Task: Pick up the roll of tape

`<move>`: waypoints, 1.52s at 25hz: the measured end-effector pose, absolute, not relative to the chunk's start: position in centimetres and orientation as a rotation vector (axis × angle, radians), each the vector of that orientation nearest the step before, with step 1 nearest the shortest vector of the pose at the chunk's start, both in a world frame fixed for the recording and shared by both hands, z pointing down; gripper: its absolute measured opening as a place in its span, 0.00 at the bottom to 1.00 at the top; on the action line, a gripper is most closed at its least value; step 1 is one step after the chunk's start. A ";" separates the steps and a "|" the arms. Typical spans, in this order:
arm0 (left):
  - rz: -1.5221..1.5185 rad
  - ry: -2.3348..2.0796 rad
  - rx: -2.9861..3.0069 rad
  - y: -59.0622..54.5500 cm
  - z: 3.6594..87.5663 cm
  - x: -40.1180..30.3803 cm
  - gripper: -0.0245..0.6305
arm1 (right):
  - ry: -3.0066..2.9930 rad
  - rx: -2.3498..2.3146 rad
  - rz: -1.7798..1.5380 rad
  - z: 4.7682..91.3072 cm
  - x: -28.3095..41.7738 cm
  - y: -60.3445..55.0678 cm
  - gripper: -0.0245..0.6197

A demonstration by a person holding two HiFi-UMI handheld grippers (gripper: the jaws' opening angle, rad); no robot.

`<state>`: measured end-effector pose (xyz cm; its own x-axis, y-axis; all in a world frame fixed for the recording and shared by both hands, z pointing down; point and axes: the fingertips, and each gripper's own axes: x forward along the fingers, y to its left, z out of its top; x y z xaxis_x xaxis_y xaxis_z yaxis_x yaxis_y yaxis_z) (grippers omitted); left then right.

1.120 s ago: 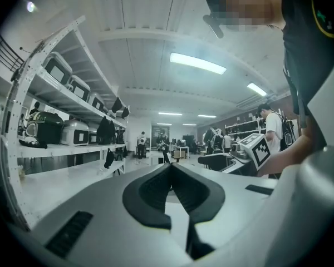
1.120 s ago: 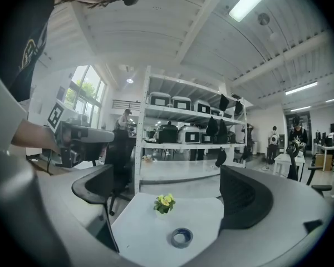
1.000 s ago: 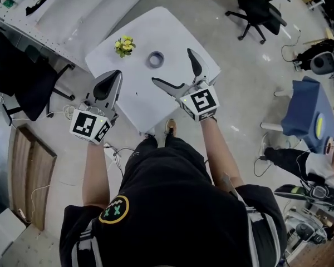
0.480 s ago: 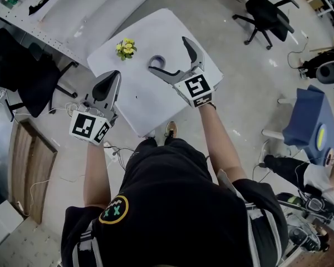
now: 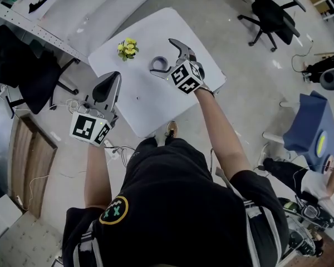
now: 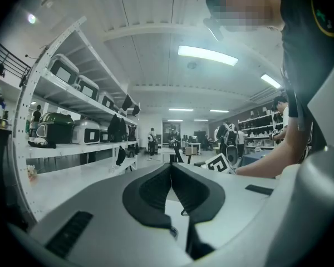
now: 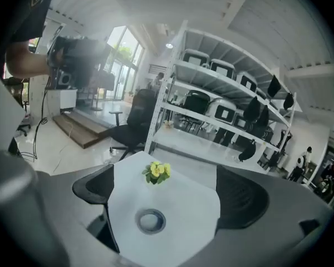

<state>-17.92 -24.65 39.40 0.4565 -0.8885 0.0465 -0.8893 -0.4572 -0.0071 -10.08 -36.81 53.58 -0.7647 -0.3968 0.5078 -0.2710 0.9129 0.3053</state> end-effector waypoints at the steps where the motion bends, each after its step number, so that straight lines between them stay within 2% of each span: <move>1: 0.067 -1.626 2.666 -24.8 39.5 -17.9 0.07 | -2.473 0.455 -0.285 54.6 -10.3 -37.0 0.95; 12: 0.057 -1.597 2.704 -25.9 39.2 -17.7 0.07 | -2.300 0.239 -0.230 66.4 -11.4 -38.1 0.93; 20: 0.079 -1.582 2.706 -26.7 39.7 -17.7 0.07 | -2.158 0.096 -0.156 74.3 -10.9 -37.5 0.79; 24: 0.096 -1.577 2.696 -26.7 40.1 -17.8 0.07 | -2.097 0.040 -0.143 76.8 -11.0 -37.2 0.76; 32: 0.121 -1.547 2.717 -26.9 40.7 -17.9 0.07 | -2.009 -0.022 -0.153 80.8 -11.0 -36.3 0.63; 35: 0.123 -1.538 2.729 -27.2 40.7 -17.8 0.07 | -1.976 -0.027 -0.183 82.1 -10.8 -36.1 0.49; 38: 0.130 -1.526 2.738 -27.4 40.8 -17.6 0.07 | -1.940 -0.027 -0.176 83.3 -10.5 -36.1 0.45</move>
<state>-17.64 -27.42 40.84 0.5234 -0.8488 0.0742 -0.8492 -0.5268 -0.0364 -10.47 -36.09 83.30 -0.3687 -0.0650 0.9273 0.1033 0.9885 0.1104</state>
